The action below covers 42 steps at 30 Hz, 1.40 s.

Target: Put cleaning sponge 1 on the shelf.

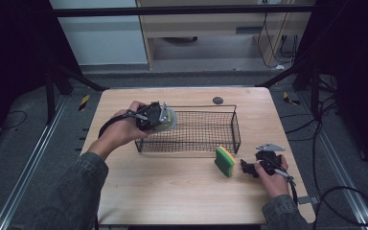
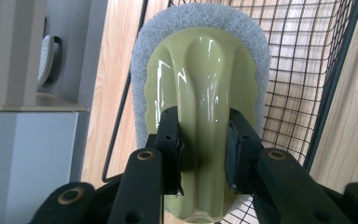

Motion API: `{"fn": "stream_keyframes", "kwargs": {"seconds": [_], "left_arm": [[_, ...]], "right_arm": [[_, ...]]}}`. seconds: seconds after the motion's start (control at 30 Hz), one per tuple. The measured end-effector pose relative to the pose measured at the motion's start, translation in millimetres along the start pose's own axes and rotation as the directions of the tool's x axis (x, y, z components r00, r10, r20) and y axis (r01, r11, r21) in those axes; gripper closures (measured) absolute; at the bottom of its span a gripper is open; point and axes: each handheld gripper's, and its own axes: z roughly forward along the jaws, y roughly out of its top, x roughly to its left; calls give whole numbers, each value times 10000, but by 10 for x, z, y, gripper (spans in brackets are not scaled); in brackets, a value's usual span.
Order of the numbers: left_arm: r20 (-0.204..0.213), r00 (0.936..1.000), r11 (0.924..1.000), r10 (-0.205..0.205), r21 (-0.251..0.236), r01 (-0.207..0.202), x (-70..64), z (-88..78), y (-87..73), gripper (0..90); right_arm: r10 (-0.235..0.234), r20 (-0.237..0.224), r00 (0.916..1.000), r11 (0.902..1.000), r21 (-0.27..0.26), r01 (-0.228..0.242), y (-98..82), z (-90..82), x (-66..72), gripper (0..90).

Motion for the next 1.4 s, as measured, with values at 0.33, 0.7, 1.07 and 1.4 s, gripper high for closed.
{"fn": "stream_keyframes", "kwargs": {"seconds": [0.33,0.7,1.07,1.4], "left_arm": [[205,9998,9999,-20,127,18,-41,81,-56,703],[432,9990,9997,-57,230,48,-84,185,-103,703],[570,9981,9989,-226,429,201,-110,311,-154,703],[832,9963,9987,-236,464,198,-108,403,-156,703]], "right_arm": [[26,-25,10000,10000,-2,-26,1,-2,1,7],[27,-27,10000,10000,-2,-27,1,-2,1,7],[49,-36,10000,10000,-11,-49,1,-2,3,7],[43,-37,10000,10000,-11,-43,0,-3,3,7]]}}
